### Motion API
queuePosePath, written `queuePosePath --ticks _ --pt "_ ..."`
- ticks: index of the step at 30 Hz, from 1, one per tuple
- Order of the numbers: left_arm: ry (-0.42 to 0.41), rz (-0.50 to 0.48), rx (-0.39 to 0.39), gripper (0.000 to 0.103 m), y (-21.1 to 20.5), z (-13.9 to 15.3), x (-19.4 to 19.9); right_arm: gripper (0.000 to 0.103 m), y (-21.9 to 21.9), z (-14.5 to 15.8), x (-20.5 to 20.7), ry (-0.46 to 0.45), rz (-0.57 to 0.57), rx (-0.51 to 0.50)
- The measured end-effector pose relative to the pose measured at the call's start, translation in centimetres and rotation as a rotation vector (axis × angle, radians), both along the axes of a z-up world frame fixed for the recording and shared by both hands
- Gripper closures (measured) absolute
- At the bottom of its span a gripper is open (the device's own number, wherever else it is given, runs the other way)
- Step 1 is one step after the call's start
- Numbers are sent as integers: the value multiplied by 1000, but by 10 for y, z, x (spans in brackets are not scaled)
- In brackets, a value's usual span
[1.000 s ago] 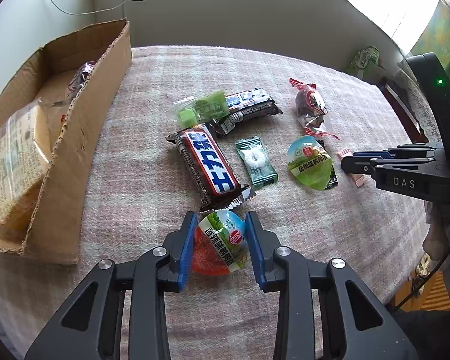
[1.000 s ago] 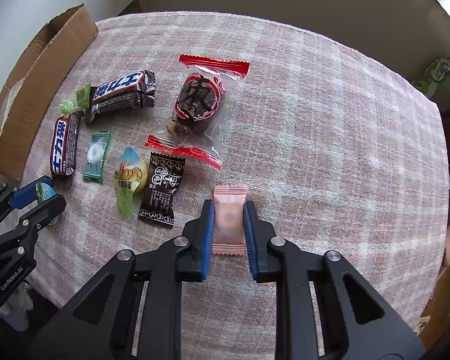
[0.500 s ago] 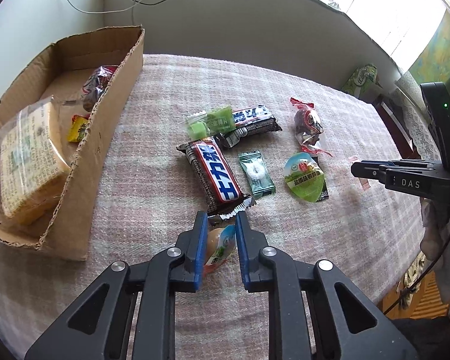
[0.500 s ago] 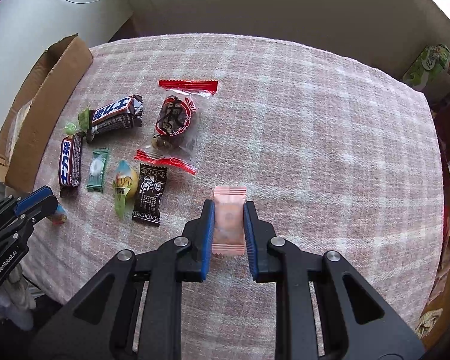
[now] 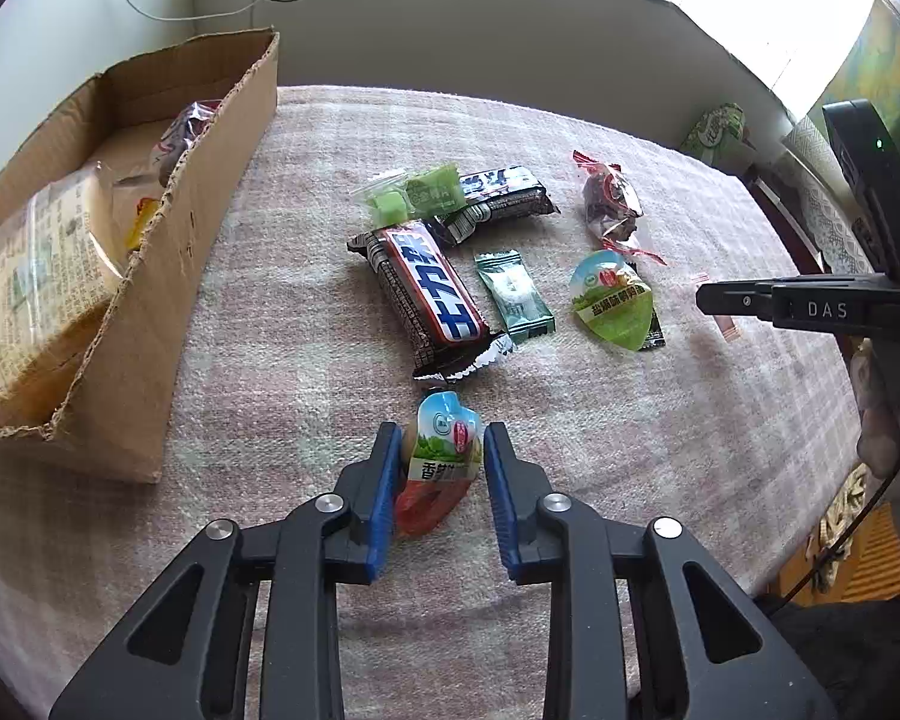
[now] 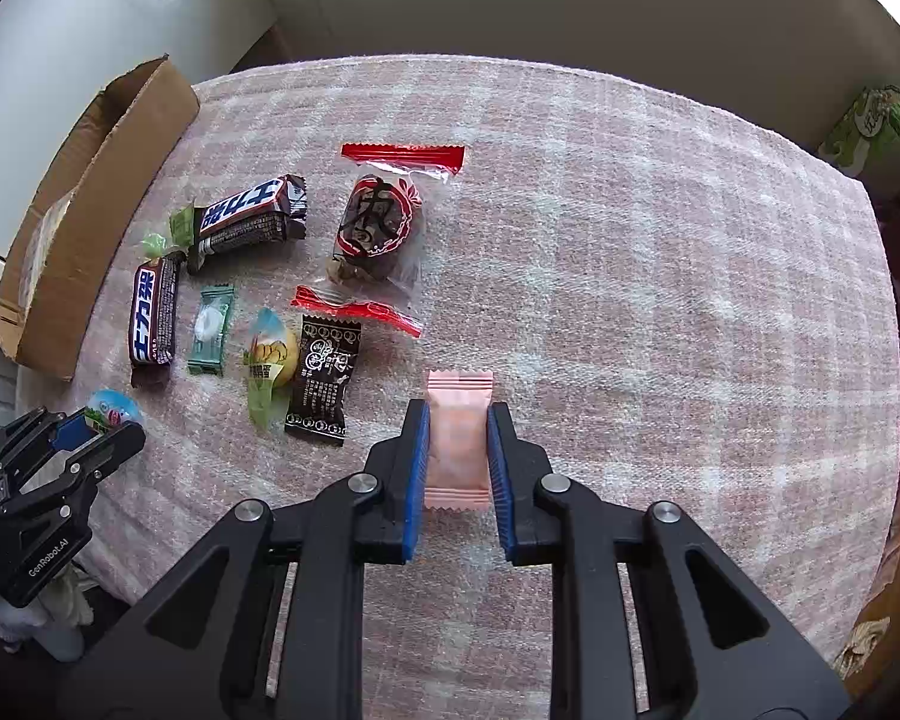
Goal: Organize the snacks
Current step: 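Carry the jelly cup and pink wrapper into the cardboard box and release both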
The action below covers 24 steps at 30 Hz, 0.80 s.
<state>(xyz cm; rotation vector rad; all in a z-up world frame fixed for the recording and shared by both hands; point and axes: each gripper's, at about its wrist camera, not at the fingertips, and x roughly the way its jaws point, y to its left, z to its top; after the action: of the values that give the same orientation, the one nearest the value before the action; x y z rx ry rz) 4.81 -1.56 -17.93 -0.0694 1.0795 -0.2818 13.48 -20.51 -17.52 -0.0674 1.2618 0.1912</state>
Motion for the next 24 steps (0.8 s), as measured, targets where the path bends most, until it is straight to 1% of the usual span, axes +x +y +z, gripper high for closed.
queuePosePath --ticks 1,6,11,14,19,24 --pt "-13 -9 12 80 -2 0 -2 83 0 0 0 -1 0 -1" --pt "-18 6 -5 81 3 5 -4 83 1 1 2 -10 0 4" --pt "-49 33 -27 81 12 24 -2 83 1 12 -1 -32 6 14" --pt "-66 71 -56 81 23 36 -1 83 5 21 -1 -49 18 25" --pt "-105 147 -80 81 45 55 6 83 26 38 7 -80 54 55" --pt "-140 232 -93 81 73 72 14 83 65 56 22 -111 125 88"
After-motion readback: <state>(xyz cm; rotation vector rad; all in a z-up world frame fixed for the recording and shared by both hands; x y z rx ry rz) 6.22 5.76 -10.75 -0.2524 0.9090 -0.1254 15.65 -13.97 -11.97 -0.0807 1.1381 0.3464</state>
